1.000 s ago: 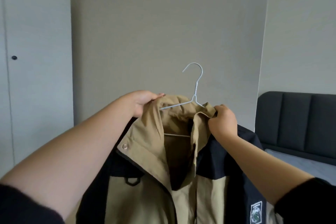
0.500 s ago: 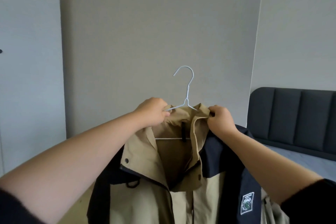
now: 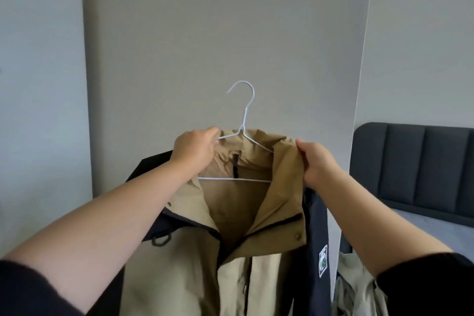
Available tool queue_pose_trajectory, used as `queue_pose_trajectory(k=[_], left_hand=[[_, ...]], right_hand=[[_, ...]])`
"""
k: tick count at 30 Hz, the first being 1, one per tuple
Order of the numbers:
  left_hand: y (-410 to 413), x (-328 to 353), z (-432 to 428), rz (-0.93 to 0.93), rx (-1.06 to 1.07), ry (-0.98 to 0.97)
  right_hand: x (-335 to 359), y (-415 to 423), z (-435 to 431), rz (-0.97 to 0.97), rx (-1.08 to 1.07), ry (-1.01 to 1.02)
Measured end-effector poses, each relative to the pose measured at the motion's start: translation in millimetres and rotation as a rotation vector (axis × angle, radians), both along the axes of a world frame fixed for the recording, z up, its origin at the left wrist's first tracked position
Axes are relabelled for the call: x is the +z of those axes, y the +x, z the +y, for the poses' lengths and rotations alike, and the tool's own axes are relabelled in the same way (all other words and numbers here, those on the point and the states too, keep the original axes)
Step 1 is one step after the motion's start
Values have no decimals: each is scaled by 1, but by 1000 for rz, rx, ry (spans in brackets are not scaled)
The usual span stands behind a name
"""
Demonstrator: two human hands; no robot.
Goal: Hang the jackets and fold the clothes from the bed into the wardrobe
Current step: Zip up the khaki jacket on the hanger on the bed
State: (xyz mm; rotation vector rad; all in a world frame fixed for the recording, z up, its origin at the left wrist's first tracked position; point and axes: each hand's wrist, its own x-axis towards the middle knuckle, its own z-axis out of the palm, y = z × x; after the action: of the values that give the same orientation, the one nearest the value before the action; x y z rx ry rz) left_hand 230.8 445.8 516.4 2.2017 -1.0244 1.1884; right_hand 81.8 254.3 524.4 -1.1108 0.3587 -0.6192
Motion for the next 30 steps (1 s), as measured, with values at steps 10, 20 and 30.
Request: queue_pose_trajectory(k=[10,20,30], left_hand=[[11,-7,49,-67,-30,-48],[4,-3,44,-149,-69,-36],[10,-28,33,20,41,-14]], right_hand=[[-18,25,25,312,-608,-1069],[-16,6,55,55,-400,-1675],[-16,-10,39,604,-578,-1731]])
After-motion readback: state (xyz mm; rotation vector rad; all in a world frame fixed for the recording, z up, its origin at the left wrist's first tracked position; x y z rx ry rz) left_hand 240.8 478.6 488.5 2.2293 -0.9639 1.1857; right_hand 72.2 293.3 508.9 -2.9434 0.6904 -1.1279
